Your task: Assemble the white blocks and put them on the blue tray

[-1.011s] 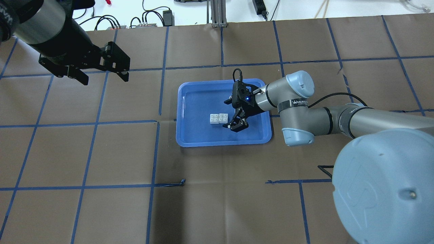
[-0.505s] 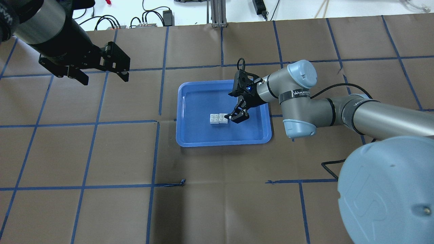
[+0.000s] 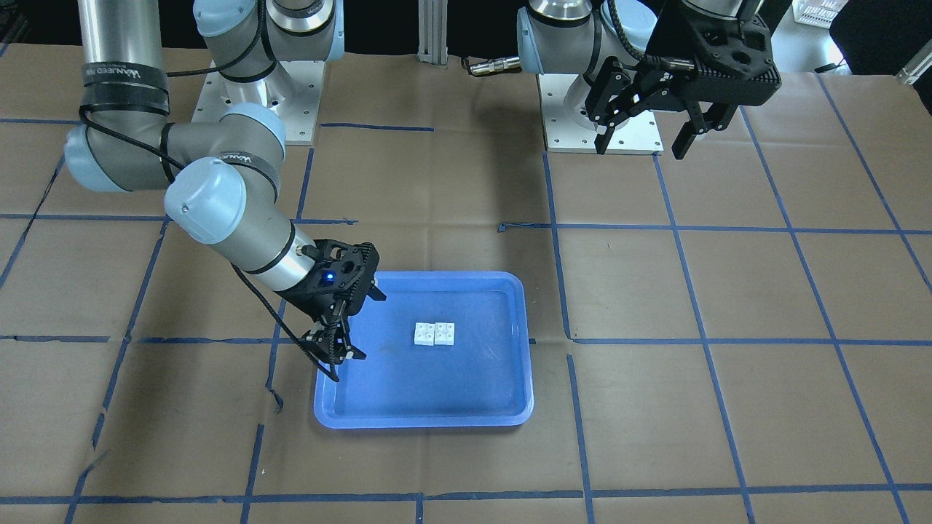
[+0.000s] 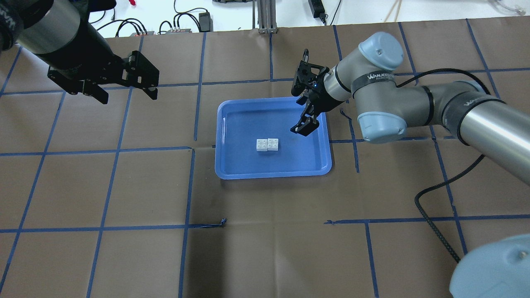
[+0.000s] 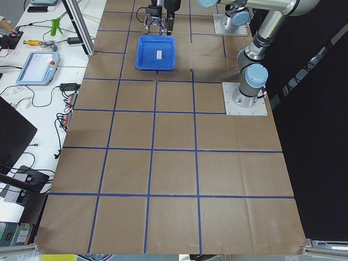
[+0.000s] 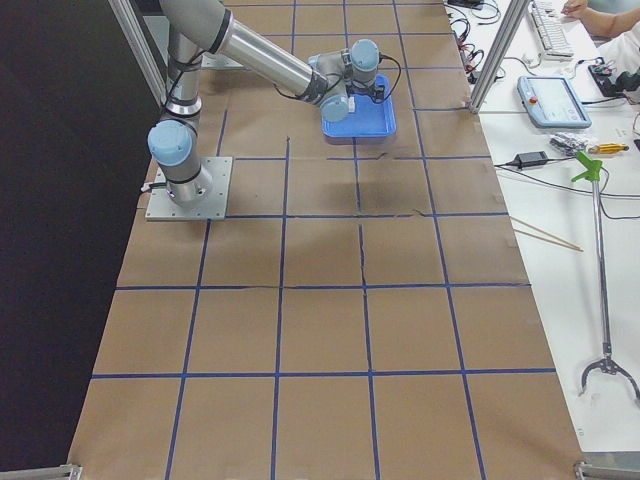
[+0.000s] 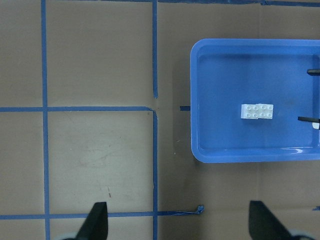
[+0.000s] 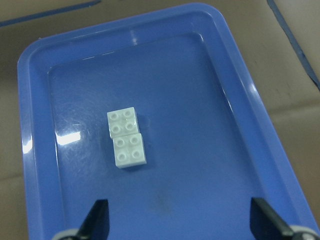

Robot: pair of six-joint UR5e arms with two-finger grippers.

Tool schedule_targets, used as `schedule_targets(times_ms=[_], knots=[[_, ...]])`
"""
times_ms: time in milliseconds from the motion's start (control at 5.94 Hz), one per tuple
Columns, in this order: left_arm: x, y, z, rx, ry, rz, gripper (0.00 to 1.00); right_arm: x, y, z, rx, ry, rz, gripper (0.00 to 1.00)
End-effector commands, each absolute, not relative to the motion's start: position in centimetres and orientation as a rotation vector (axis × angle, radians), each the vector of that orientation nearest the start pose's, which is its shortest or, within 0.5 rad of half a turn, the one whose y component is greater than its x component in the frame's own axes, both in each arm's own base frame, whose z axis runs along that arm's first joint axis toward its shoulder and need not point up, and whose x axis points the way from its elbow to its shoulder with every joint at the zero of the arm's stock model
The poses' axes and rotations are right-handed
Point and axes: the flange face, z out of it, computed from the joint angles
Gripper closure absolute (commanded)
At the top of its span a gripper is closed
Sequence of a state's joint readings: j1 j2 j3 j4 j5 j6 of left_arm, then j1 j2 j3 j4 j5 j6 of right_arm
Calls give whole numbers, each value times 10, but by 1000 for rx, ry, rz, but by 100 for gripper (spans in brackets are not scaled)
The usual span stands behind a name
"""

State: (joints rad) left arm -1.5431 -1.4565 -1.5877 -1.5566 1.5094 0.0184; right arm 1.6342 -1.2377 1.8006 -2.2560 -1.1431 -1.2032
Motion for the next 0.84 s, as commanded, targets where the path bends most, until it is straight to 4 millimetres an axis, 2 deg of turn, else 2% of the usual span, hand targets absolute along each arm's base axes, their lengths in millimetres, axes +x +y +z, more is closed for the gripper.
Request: schedule_targets(times_ms=[0,168,337,505,674], knots=[[-127,-456,535,-9,3195,-181,1,160,-579,345,-1540,2473,-241,0],[-127,-456,535,-9,3197,-179,1,133,-581,383,-1354,2661,-172,0],[-126,-456,535,-12,3197,-181,1,121,-581,408,-1048,2883,-108,0],[-126,-456,535,-12,3197,-182,1,116,-568,436,-735,3016,-34,0],[-126,-456,535,-12,3197,-182,1,113,-543,467,-381,3114,78,0]])
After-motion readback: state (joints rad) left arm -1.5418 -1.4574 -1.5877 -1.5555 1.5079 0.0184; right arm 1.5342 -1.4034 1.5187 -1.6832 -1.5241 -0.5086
